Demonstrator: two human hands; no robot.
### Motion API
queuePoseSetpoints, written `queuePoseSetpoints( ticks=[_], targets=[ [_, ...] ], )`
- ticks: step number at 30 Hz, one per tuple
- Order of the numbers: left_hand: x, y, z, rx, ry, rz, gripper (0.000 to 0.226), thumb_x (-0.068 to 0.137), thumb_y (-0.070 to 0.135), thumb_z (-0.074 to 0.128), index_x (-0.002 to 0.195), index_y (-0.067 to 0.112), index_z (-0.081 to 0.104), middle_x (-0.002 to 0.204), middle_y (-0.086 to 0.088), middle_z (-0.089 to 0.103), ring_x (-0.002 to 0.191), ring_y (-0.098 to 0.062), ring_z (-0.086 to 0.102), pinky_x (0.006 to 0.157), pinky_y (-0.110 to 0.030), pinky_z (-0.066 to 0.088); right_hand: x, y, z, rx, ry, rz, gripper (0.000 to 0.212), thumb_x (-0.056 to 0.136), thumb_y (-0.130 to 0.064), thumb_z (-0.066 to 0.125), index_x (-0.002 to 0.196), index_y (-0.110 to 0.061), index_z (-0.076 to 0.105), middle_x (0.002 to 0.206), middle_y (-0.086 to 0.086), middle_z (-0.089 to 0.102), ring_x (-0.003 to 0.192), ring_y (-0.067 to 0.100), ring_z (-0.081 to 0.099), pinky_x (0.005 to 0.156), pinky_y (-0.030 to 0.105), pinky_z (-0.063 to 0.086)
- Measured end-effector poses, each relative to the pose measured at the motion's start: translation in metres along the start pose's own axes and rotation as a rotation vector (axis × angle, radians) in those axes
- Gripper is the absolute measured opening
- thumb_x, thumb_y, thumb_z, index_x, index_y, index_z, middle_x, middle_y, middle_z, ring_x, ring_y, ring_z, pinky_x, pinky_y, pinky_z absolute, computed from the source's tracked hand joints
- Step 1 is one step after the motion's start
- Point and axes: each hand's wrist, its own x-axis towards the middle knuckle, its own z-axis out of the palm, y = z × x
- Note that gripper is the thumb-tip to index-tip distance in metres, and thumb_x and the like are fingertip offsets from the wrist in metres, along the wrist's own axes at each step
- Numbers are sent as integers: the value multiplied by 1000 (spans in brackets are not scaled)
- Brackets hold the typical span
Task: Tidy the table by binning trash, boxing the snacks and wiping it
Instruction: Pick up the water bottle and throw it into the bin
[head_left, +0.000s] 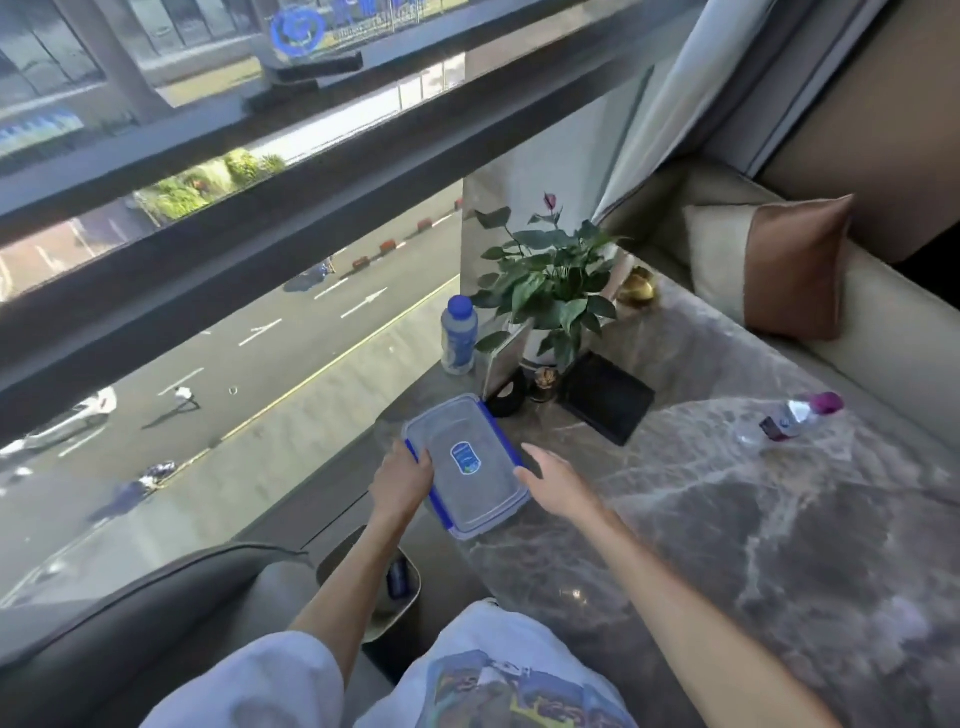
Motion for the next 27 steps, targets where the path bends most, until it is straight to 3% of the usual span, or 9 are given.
queuePoseSetpoints(
  ticks=[4, 8, 12, 17, 19, 23, 27],
  targets=[
    [-4, 7, 0, -22, 10, -3, 47, 89, 50, 29, 117, 17, 48, 117, -13, 62, 102, -36, 62, 82, -43, 48, 8, 1, 1, -1, -18, 17, 57, 97, -42, 43, 149, -22, 28, 155, 2, 33, 141, 21, 32, 112, 36, 30],
    [-18, 25, -7, 113, 117, 33, 43, 95, 34, 36, 131, 11, 42, 132, -17, 52, 118, -37, 52, 94, -48, 44, 9, 3, -5, 25, -18, 14, 57, 97, -43, 43, 149, -24, 29, 155, 1, 32, 142, 20, 31, 112, 37, 29],
    [-30, 84, 11, 241, 171, 376, 24, 95, 26, 38, 108, 11, 52, 113, -14, 62, 103, -35, 57, 81, -43, 45, -2, 28, -34, 84, 66, 40, 56, 96, -44, 45, 147, -26, 32, 153, 0, 36, 141, 19, 33, 112, 36, 30],
    [-54, 196, 63, 429, 60, 721, 23, 91, 29, 43, 103, 15, 56, 106, -11, 64, 100, -35, 60, 79, -41, 47, -31, 103, -88, 135, 220, 203, 56, 94, -42, 52, 145, -23, 38, 143, 9, 50, 130, 26, 48, 105, 36, 39],
    [-67, 243, 85, 457, 39, 849, 23, 90, 31, 46, 104, 15, 56, 106, -10, 64, 100, -35, 60, 80, -41, 46, -45, 137, -107, 211, 287, 284, 57, 93, -39, 55, 144, -20, 39, 139, 14, 53, 126, 28, 53, 102, 36, 43],
    [-95, 333, 125, 498, -5, 1037, 26, 92, 27, 44, 111, 14, 54, 115, -11, 61, 109, -34, 57, 87, -42, 43, -70, 212, -135, 331, 436, 408, 57, 91, -37, 57, 143, -21, 41, 142, 7, 51, 129, 23, 50, 103, 31, 38],
    [-128, 405, 162, 583, -39, 1166, 33, 94, 32, 45, 122, 15, 50, 124, -12, 58, 116, -35, 55, 93, -41, 42, -71, 286, -151, 495, 540, 460, 58, 85, -39, 63, 137, -24, 46, 134, 1, 59, 121, 21, 57, 98, 31, 44]
  ],
)
